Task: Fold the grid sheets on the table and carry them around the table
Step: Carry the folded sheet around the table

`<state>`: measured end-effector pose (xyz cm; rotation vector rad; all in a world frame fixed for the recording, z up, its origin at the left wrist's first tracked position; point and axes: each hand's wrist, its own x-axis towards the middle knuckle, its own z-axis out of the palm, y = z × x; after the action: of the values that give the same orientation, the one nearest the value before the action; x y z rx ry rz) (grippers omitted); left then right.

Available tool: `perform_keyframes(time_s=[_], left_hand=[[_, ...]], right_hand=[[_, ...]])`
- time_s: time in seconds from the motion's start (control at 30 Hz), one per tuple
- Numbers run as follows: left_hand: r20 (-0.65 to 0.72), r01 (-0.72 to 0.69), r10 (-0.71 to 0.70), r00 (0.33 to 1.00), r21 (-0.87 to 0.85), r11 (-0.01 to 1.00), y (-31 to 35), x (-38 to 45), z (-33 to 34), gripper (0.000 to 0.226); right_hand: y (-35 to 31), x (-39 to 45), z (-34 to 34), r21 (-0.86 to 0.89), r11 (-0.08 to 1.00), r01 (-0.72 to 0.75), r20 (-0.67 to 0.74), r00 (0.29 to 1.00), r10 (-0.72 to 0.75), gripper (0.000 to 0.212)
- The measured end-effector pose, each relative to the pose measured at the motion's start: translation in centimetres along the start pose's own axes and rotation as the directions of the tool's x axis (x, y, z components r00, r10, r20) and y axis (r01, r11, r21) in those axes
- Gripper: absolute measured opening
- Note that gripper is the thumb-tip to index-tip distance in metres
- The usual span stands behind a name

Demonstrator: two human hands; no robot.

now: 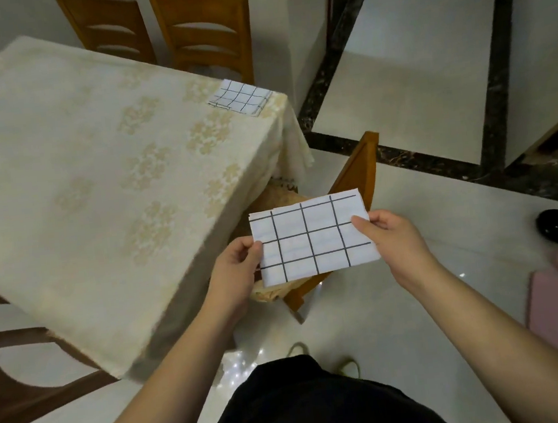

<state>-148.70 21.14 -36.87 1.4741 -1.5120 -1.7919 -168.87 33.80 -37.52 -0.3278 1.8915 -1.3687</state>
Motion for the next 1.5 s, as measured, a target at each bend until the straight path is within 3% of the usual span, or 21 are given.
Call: perform_keyframes(time_s=[0.3,0.53,0.87,1.13,1.5], left_hand=[[-0.029,0.089,-0.091,0.995,-0.063,0.994,1.4,5.7,4.8,0.021],[-0.013,0.048,-0.05,0.999,-0.083,0.995,3.6,11.0,7.1,0.015],[-0.063,0.04,-0.045,0.997,-0.084,0.996,7.0,15.4,11.4,0.011],[-0.167,0.106,-0.14,0.976,-0.201,0.974,10.1,17.5,20.5,0.013],[-0.219,0.075,-0.138,0.966,-0.276,0.958,16.5,20.1,34.4,0.018]], right_hand=[[-0.6,6.5,-2.9,-0.045,0.998,-0.044,0.039,0.998,0.046,0.012],[-4.1,13.4,-3.6,-0.158,0.987,-0.029,0.072,0.997,0.041,0.009],[-8.0,21.4,-6.8,-0.149,0.988,0.032,0.145,0.989,-0.01,0.007],[-8.6,29.5,-12.9,-0.106,0.994,0.036,0.235,0.972,-0.011,0.01],[-13.3,38.5,-24.5,-0.097,0.995,0.0,0.301,0.953,0.03,0.02]])
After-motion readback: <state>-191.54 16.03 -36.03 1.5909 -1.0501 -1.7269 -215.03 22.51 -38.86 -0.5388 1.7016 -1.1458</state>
